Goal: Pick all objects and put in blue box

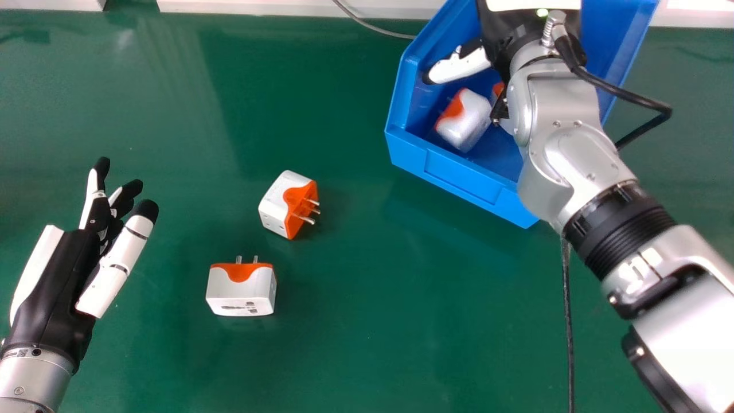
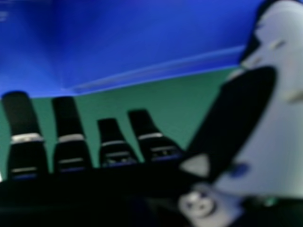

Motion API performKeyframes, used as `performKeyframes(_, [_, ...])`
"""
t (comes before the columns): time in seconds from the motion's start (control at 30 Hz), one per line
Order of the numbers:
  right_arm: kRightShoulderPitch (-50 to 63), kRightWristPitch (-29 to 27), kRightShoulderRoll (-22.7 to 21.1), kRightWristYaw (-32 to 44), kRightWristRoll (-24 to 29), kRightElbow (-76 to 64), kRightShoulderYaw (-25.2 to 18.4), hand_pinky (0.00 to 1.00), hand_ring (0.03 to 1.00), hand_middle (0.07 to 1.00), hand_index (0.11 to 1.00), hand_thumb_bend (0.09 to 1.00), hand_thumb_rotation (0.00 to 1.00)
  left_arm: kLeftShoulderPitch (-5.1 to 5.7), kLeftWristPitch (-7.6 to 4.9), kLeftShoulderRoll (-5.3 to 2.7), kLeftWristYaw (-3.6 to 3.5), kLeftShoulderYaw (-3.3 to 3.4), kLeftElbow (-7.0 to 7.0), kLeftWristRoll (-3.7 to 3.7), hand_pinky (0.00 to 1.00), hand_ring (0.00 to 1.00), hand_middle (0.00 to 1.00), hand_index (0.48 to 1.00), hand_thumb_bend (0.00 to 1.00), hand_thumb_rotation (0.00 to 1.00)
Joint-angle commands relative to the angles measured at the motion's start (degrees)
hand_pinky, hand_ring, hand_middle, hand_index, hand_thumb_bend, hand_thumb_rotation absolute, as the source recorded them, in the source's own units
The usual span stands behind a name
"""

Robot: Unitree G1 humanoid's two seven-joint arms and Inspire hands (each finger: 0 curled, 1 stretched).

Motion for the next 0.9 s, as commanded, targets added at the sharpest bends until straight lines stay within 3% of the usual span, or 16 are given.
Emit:
performKeyframes(0.0, [0.8, 0.8, -1.2, 0.0, 0.0, -4.3, -0.9, 0.62, 0.782, 0.924, 0.882, 0.630, 0.49, -0.44, -0.91, -0.13, 0.14, 0.27, -0.30, -0.75, 0.99, 0.97, 0.96, 0.933, 0.43, 0.84])
performKeyframes(0.13, [6.5, 2.1, -2.3, -0.6, -0.5, -13.5, -1.8, 0.63, 0.794, 0.910, 0.879, 0.595, 0.42, 0.06, -0.71, -0.12, 0.24, 0.20, -0.99, -0.35, 0.99, 0.97, 0.96, 0.932, 0.42, 0.85])
performKeyframes(0.2, [10.7, 3.0, -2.9, -0.1, -1.3, -20.2, -2.1, 0.65, 0.806, 0.910, 0.882, 0.557, 0.41, 0.30, 0.10, -0.07, 0.24, 0.19, -1.59, -0.28, 1.00, 0.98, 0.97, 0.934, 0.43, 0.85])
performKeyframes(0.33, [21.5, 3.2, -4.6, 1.1, -2.7, -36.2, -2.3, 0.68, 0.822, 0.921, 0.885, 0.539, 0.42, 0.53, -0.40, -0.04, 0.19, 0.25, -1.68, -0.13, 1.00, 0.98, 0.97, 0.938, 0.44, 0.85])
performKeyframes(0.4, [28.2, 0.6, -5.8, -0.9, -2.9, -43.0, -2.5, 0.68, 0.825, 0.913, 0.886, 0.524, 0.42, 0.65, -0.31, -0.21, 0.31, 0.32, -1.77, -0.19, 1.00, 0.98, 0.97, 0.937, 0.43, 0.85])
performKeyframes(0.47, [34.5, -2.5, -7.1, -2.9, -3.7, -48.8, -2.2, 0.70, 0.841, 0.915, 0.899, 0.475, 0.49, 0.98, -0.05, -0.39, 0.44, 0.37, -2.26, -0.26, 0.99, 0.98, 0.97, 0.937, 0.42, 0.85])
performKeyframes(0.57, [42.9, -8.4, -9.4, -5.3, -4.0, -55.2, -2.1, 0.73, 0.865, 0.921, 0.908, 0.424, 0.55, 1.66, 0.89, -0.75, 1.15, 0.37, -3.59, 0.19, 0.99, 0.97, 0.96, 0.929, 0.42, 0.84])
performKeyframes(0.67, [49.8, -14.5, -11.1, -7.3, -3.1, -59.3, -2.3, 0.79, 0.903, 0.946, 0.930, 0.393, 0.64, 1.82, 0.51, -0.68, 1.24, 0.34, -3.48, 0.41, 0.99, 0.97, 0.96, 0.928, 0.43, 0.85])
performKeyframes(0.8, [54.4, -22.8, -12.5, -9.3, -2.0, -61.4, -2.4, 0.81, 0.918, 0.958, 0.951, 0.385, 0.62, 1.78, 0.46, -0.76, 1.42, 0.30, -3.56, 0.48, 0.97, 0.96, 0.95, 0.925, 0.39, 0.84])
performKeyframes(0.87, [54.6, -26.2, -12.7, -9.1, -1.8, -61.1, -2.5, 0.80, 0.912, 0.949, 0.936, 0.400, 0.57, 2.03, 0.89, -0.91, 1.59, 0.17, -4.34, 0.54, 0.97, 0.96, 0.95, 0.925, 0.38, 0.83])
